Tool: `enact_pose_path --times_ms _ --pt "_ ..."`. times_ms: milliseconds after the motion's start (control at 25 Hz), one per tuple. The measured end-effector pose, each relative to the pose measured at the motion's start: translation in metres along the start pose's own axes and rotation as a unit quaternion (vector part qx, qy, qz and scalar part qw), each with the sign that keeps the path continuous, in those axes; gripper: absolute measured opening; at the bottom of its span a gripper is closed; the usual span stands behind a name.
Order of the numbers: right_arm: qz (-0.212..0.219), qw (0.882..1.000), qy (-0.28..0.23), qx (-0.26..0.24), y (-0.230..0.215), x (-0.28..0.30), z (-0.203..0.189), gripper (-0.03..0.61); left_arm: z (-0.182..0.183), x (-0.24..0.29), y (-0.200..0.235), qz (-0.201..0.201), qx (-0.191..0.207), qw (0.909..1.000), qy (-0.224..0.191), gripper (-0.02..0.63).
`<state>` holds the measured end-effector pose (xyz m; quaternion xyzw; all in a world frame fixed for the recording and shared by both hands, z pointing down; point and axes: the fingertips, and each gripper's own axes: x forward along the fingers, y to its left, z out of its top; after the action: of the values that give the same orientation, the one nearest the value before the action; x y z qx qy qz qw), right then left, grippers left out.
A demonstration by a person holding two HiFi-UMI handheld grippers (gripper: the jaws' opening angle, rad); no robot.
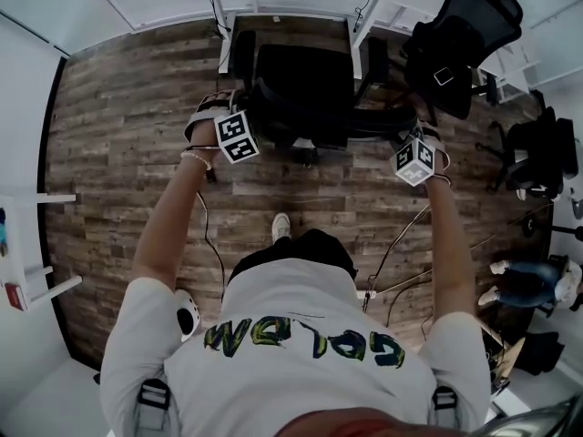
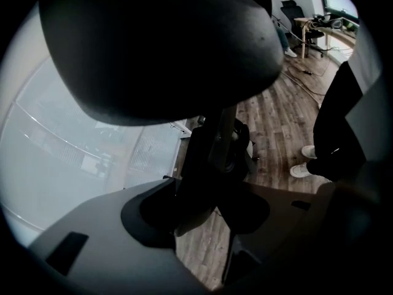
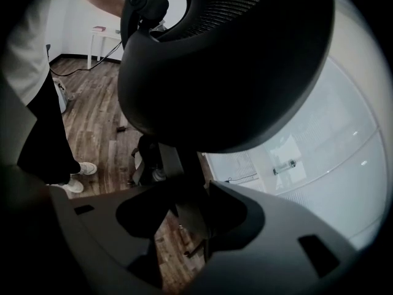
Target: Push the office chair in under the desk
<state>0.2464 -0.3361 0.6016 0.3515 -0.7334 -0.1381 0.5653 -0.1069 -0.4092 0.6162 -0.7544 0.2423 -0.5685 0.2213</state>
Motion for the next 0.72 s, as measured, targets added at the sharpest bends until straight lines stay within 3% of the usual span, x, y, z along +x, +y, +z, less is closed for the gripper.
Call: enact_pose_path --times_ms 720 --pt "-0.005 1.000 -0.013 0.001 -0.095 0.082 0.004 0.206 0.013 0.079 0.093 0.012 -0.005 0.9999 -0.011 0.212"
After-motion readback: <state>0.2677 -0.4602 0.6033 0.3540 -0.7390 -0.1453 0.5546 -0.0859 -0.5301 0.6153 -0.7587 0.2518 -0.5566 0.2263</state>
